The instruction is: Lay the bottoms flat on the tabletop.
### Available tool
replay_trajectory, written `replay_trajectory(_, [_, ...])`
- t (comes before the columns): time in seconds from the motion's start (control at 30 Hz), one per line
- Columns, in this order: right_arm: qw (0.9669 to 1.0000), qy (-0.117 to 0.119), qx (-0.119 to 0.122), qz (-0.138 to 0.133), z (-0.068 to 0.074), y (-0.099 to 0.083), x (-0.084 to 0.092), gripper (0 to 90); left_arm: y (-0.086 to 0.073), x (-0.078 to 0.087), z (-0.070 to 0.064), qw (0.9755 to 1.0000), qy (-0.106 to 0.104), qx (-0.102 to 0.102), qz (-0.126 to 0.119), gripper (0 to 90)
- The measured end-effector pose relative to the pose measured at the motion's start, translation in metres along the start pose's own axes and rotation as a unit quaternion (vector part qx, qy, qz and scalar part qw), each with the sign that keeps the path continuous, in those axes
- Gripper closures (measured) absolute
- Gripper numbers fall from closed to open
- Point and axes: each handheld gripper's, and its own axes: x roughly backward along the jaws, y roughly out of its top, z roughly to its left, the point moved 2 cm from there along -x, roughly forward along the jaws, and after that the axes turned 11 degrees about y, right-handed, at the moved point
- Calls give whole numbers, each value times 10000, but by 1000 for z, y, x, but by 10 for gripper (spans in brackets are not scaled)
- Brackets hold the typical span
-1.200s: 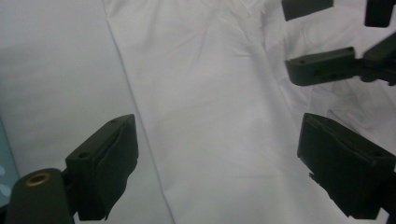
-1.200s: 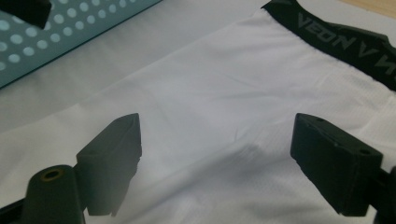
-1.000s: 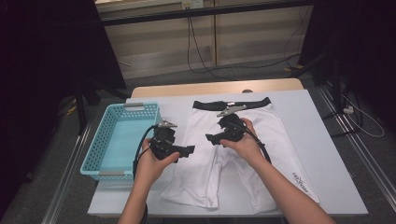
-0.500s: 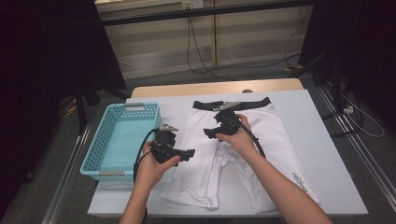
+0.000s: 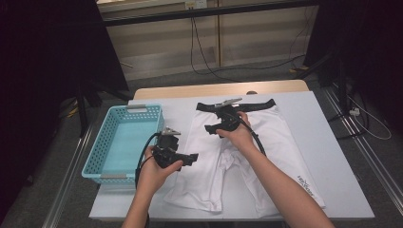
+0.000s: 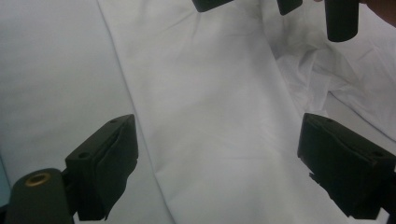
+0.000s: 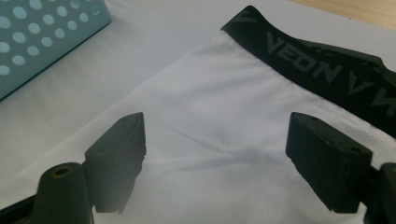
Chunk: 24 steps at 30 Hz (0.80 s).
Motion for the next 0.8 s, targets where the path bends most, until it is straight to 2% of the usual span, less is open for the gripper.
replay_trajectory(0.13, [10000,-27,0,-75,1,2,-3,218,-3,-1,-1,10000,20,-6,12,127])
replay_trajectory(0.3, [9998,-34,-29,-186,2,3,-9,285,-2,3,2,10000,-7,-21,-34,127])
replay_trajectory(0.4, [10000,-34,-13,-88,1,4,-15,287,-4,3,4,10000,19,40,-40,127])
replay_trajectory(0.47, [10000,-40,8,-45,0,6,-19,287,-5,3,5,10000,-45,52,16,127])
replay_trajectory(0.6, [10000,-59,38,41,-1,11,-31,289,-6,3,5,10000,27,73,-21,127])
replay_trajectory(0.8, [9998,22,90,197,11,13,-54,287,-6,4,5,10000,24,70,-24,128])
